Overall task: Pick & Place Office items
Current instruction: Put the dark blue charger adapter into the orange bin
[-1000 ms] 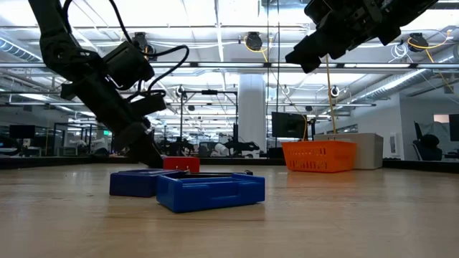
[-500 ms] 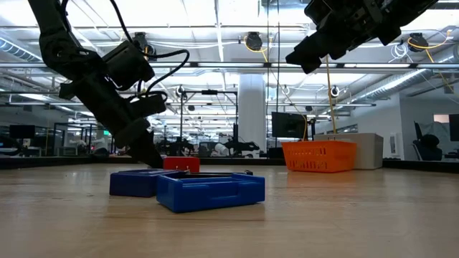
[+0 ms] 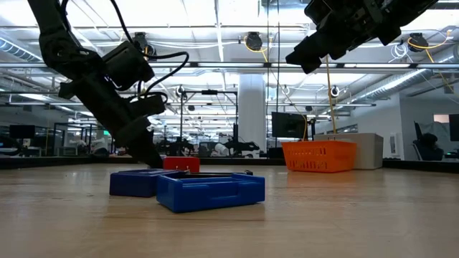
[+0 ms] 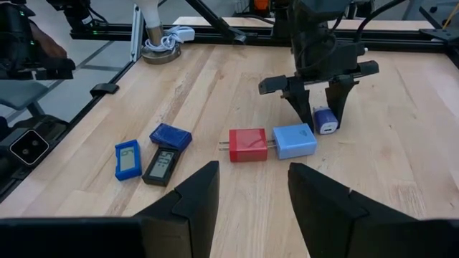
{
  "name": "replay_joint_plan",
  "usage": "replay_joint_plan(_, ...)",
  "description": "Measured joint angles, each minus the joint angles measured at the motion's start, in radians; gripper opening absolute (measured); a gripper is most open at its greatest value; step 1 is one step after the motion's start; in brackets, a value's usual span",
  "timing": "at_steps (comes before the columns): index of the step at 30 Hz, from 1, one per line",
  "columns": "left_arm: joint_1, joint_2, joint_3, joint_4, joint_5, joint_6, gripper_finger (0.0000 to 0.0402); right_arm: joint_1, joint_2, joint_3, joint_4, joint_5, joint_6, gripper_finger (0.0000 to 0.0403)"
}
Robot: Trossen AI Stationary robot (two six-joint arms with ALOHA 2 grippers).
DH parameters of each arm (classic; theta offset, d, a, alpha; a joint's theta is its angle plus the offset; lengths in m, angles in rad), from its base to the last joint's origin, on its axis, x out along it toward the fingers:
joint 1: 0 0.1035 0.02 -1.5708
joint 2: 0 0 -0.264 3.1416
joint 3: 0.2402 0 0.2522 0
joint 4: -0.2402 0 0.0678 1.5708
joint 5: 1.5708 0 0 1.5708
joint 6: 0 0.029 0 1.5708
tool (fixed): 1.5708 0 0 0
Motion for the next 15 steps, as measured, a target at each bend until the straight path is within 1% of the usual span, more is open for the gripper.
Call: replay_joint_plan(15, -0.001, -0.001, 0.000, -0.036, 0.021, -0.014, 0.0171, 0.000, 0.000, -0.026, 0.031, 0.000, 0.000, 0.0155)
